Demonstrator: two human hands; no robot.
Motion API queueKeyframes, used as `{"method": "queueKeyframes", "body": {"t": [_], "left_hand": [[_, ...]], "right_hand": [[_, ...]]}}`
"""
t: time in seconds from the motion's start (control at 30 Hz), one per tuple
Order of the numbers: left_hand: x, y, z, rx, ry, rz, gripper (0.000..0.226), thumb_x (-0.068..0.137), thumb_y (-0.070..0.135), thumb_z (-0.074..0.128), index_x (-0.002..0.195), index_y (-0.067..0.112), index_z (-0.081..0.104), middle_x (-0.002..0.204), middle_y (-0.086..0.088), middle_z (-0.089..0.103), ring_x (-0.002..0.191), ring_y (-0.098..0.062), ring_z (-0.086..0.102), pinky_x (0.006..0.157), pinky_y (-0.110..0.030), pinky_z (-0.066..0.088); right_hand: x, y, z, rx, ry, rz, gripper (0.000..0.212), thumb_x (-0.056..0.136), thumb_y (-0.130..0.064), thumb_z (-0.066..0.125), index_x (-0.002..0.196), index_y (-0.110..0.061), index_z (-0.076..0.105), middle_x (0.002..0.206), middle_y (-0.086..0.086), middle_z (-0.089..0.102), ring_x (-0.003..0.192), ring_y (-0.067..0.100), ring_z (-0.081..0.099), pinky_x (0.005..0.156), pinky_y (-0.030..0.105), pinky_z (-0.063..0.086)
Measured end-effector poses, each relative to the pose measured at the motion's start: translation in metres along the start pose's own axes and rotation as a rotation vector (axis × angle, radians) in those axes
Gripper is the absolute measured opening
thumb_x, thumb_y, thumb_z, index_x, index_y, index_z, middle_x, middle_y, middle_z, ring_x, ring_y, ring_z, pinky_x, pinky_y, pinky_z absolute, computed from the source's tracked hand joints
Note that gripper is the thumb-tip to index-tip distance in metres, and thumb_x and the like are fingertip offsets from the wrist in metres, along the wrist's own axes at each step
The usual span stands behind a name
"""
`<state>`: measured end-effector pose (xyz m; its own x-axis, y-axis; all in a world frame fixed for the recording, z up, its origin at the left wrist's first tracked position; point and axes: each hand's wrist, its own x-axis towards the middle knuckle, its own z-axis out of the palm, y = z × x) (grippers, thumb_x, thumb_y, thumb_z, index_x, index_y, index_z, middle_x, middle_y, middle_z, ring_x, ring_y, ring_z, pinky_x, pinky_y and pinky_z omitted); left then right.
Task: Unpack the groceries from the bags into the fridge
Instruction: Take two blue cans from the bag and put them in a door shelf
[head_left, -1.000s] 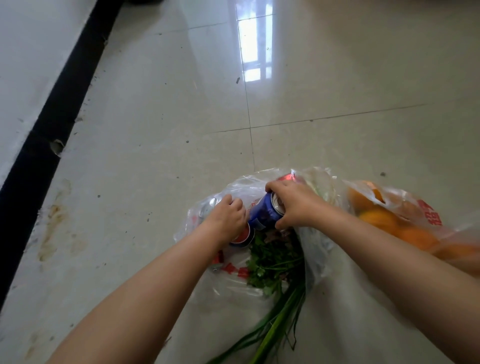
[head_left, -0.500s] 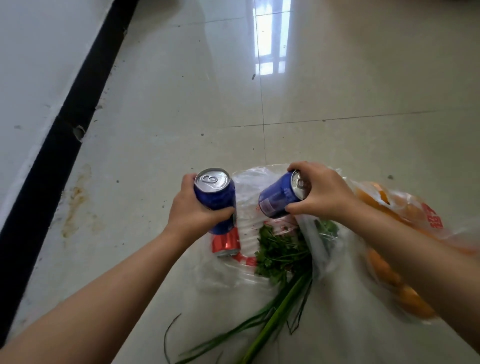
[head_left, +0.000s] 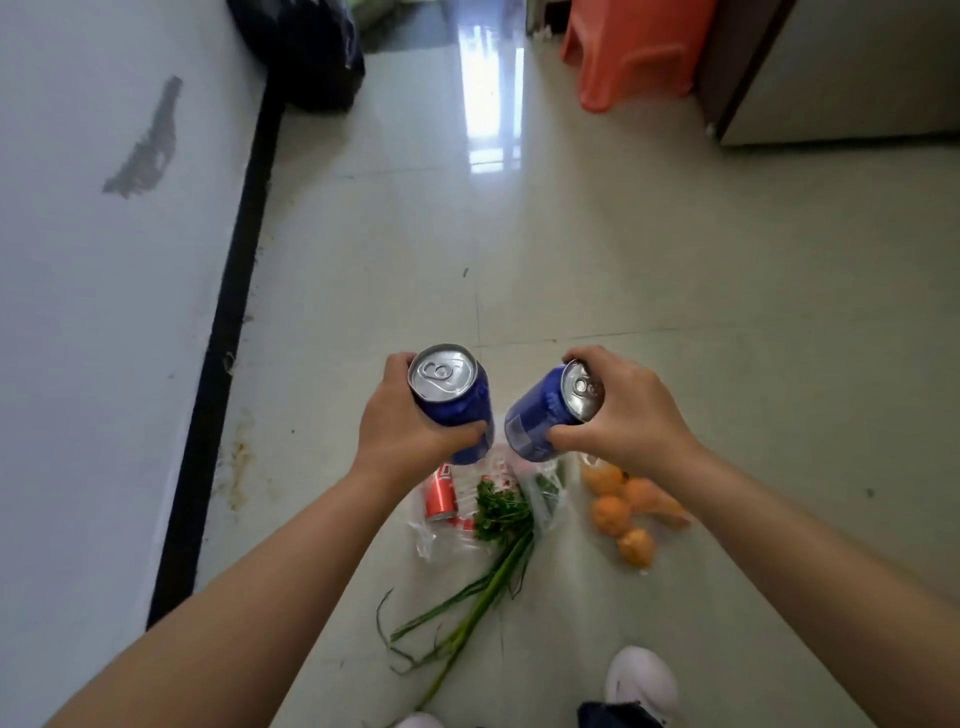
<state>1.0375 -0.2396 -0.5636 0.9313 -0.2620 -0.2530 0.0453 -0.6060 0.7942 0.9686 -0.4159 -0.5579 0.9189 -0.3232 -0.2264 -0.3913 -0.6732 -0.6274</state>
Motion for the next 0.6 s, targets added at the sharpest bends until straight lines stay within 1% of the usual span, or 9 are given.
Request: {"method": "queueKeyframes", "body": {"t": [0.07, 0.23, 0.3, 0.37, 0.43, 0.5, 0.53, 0.6], "left_hand": [[-0.008, 0.065, -0.023, 0.021, -0.023, 0.053, 0.067, 0.06, 0.009, 0.085, 0.103, 0.023, 0.036, 0.102, 0.005, 0.052, 0.095, -0.016, 0.051, 0.078, -0.024, 0.042], [-0.027, 0.236, -0.078, 0.06, -0.118, 0.258, 0.065, 0.06, 0.011, 0.084, 0.104, 0.024, 0.037, 0.1, 0.005, 0.053, 0.096, -0.019, 0.054, 0.081, -0.03, 0.048], [-0.04, 0.301, -0.098, 0.085, -0.15, 0.363, 0.063, 0.06, 0.013, 0.084, 0.103, 0.024, 0.039, 0.099, 0.005, 0.054, 0.095, -0.018, 0.054, 0.079, -0.029, 0.047], [-0.058, 0.364, -0.117, 0.092, -0.157, 0.486, 0.061, 0.062, 0.014, 0.084, 0.104, 0.023, 0.041, 0.098, 0.006, 0.053, 0.093, -0.015, 0.052, 0.077, -0.025, 0.042], [-0.077, 0.417, -0.133, 0.088, -0.158, 0.607, 0.062, 0.062, 0.014, 0.084, 0.109, 0.019, 0.043, 0.097, 0.007, 0.051, 0.092, -0.012, 0.05, 0.077, -0.023, 0.039], [-0.095, 0.461, -0.143, 0.072, -0.159, 0.703, 0.062, 0.062, 0.013, 0.084, 0.107, 0.02, 0.043, 0.097, 0.007, 0.052, 0.093, -0.012, 0.051, 0.077, -0.023, 0.039], [-0.104, 0.481, -0.146, 0.055, -0.164, 0.747, 0.062, 0.061, 0.012, 0.084, 0.105, 0.022, 0.042, 0.098, 0.006, 0.053, 0.094, -0.014, 0.052, 0.079, -0.024, 0.041], [-0.119, 0.516, -0.148, 0.026, -0.173, 0.817, 0.061, 0.06, 0.012, 0.084, 0.107, 0.02, 0.045, 0.099, 0.005, 0.055, 0.098, -0.018, 0.056, 0.081, -0.027, 0.045]], "right_hand": [[-0.014, -0.031, -0.064, 0.012, 0.056, 0.015, 0.068, 0.058, -0.023, 0.079, 0.121, -0.02, 0.053, 0.112, 0.004, 0.063, 0.099, 0.024, 0.058, 0.084, 0.03, 0.045], [-0.05, -0.106, -0.223, 0.047, 0.254, -0.001, 0.075, 0.06, -0.019, 0.079, 0.128, -0.018, 0.049, 0.116, 0.005, 0.063, 0.104, 0.025, 0.058, 0.091, 0.032, 0.046], [-0.068, -0.133, -0.281, 0.055, 0.329, -0.031, 0.08, 0.06, -0.018, 0.079, 0.132, -0.02, 0.044, 0.117, 0.004, 0.061, 0.106, 0.023, 0.058, 0.091, 0.03, 0.045], [-0.091, -0.158, -0.337, 0.065, 0.417, -0.068, 0.082, 0.06, -0.017, 0.079, 0.133, -0.022, 0.042, 0.112, -0.001, 0.059, 0.104, 0.02, 0.058, 0.086, 0.023, 0.043], [-0.117, -0.178, -0.388, 0.087, 0.512, -0.088, 0.081, 0.062, -0.015, 0.079, 0.133, -0.021, 0.041, 0.105, -0.007, 0.054, 0.097, 0.014, 0.056, 0.083, 0.019, 0.039], [-0.145, -0.194, -0.431, 0.142, 0.608, -0.093, 0.078, 0.064, -0.012, 0.079, 0.133, -0.02, 0.042, 0.103, -0.008, 0.054, 0.094, 0.012, 0.054, 0.082, 0.019, 0.04], [-0.16, -0.201, -0.451, 0.169, 0.659, -0.096, 0.077, 0.065, -0.011, 0.079, 0.132, -0.02, 0.042, 0.103, -0.007, 0.054, 0.092, 0.012, 0.055, 0.081, 0.021, 0.043], [-0.185, -0.209, -0.483, 0.21, 0.751, -0.108, 0.073, 0.066, -0.011, 0.079, 0.13, -0.02, 0.044, 0.104, -0.004, 0.055, 0.092, 0.015, 0.055, 0.079, 0.028, 0.052]]}}
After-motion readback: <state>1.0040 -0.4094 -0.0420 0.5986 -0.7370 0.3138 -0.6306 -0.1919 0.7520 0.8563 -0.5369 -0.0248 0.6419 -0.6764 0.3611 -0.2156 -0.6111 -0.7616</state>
